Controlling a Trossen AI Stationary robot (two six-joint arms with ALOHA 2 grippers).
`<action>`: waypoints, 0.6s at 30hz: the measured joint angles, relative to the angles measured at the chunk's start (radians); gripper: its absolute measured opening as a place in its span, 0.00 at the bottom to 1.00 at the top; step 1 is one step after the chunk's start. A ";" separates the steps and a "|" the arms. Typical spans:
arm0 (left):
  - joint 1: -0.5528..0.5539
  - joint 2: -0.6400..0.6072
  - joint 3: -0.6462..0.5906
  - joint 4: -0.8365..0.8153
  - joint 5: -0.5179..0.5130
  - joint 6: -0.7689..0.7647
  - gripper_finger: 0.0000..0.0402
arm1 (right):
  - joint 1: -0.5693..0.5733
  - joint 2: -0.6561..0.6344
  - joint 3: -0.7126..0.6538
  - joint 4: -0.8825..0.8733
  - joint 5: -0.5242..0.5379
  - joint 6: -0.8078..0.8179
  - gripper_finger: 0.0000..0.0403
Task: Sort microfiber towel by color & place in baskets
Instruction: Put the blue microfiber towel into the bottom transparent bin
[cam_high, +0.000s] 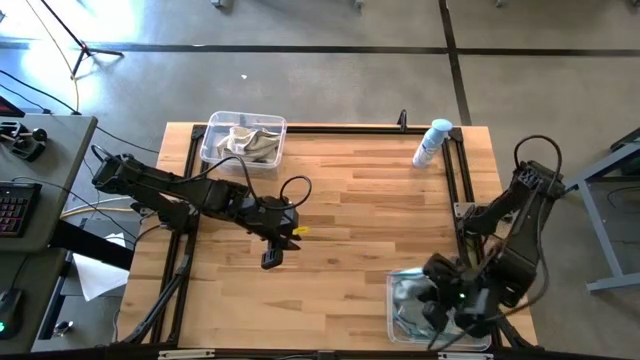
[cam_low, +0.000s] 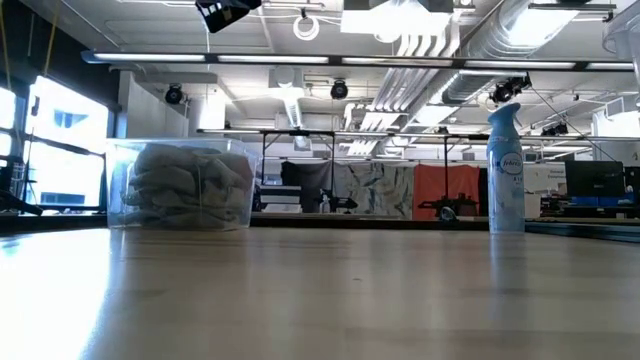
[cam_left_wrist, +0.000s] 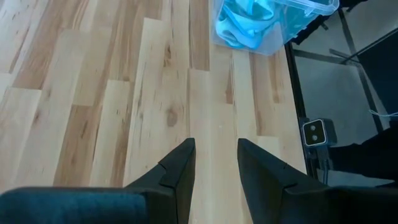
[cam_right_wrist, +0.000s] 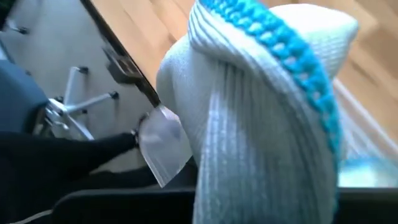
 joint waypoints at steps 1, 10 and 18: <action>0.000 0.000 0.000 0.000 0.000 0.000 0.27 | 0.014 0.000 0.000 -0.018 -0.016 0.031 0.01; -0.004 0.000 -0.003 0.005 -0.004 -0.033 0.27 | 0.078 0.018 0.000 -0.080 -0.160 0.158 0.01; -0.004 0.000 -0.004 0.004 -0.009 -0.053 0.27 | 0.078 0.166 0.000 -0.086 -0.292 0.055 0.01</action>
